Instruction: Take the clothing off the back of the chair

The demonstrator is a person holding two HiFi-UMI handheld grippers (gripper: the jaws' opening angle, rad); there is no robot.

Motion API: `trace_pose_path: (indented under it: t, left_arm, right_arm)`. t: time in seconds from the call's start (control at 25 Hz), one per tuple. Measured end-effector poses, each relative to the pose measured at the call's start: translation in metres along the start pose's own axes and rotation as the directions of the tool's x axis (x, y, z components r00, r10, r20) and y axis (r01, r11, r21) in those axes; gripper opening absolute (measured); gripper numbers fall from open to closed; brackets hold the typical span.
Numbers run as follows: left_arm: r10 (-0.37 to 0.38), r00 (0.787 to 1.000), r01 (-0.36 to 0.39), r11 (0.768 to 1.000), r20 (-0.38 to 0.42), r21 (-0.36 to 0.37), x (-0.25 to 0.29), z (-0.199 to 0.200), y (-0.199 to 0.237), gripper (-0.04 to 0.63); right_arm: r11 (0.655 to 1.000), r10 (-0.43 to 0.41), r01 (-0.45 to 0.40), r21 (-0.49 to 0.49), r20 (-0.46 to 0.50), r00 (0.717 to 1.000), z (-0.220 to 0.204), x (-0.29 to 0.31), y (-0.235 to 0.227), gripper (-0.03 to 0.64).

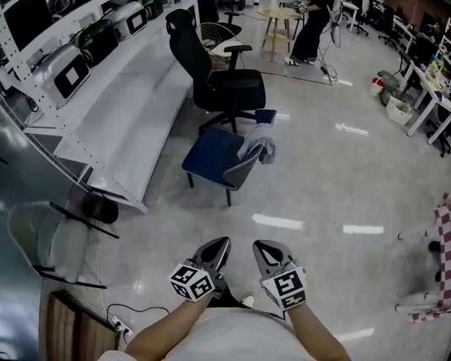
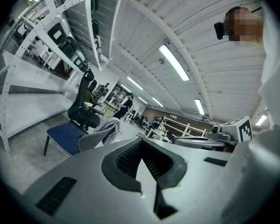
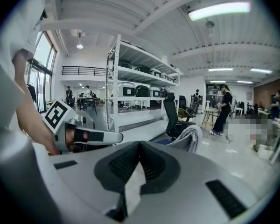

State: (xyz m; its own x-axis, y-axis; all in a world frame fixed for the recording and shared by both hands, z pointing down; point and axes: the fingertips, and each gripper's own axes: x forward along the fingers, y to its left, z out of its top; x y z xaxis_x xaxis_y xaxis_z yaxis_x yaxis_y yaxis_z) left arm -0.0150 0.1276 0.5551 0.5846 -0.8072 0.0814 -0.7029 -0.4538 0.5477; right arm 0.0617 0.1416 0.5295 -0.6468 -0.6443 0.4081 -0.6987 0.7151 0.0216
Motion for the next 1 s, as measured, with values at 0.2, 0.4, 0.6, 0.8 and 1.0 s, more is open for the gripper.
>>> trace_pose_path:
  t: [0.2, 0.4, 0.6, 0.8, 1.0]
  left_arm:
    - [-0.028, 0.999, 0.028, 1.000, -0.017, 0.008, 0.025, 0.014, 0.015, 0.008]
    - [-0.044, 0.998, 0.044, 0.999, -0.036, -0.007, 0.048, 0.024, 0.035, 0.008]
    - [-0.066, 0.997, 0.065, 0.998, -0.051, -0.012, 0.072, 0.039, 0.055, 0.008]
    - [-0.091, 0.994, 0.090, 0.996, -0.064, -0.018, 0.089, 0.053, 0.076, 0.008]
    - [-0.114, 0.991, 0.112, 0.993, -0.074, -0.035, 0.103, 0.062, 0.103, 0.008]
  right_arm:
    - [1.000, -0.021, 0.021, 0.001, -0.010, 1.000, 0.012, 0.017, -0.017, 0.017]
    - [0.999, -0.039, 0.040, 0.021, -0.023, 0.999, 0.017, 0.042, -0.032, 0.017]
    - [0.998, -0.057, 0.058, 0.034, -0.040, 0.998, 0.024, 0.069, -0.050, 0.017]
    - [0.996, -0.072, 0.074, 0.042, -0.042, 0.997, 0.037, 0.099, -0.062, 0.017]
    - [0.996, -0.080, 0.083, 0.039, -0.061, 0.995, 0.046, 0.129, -0.064, 0.017]
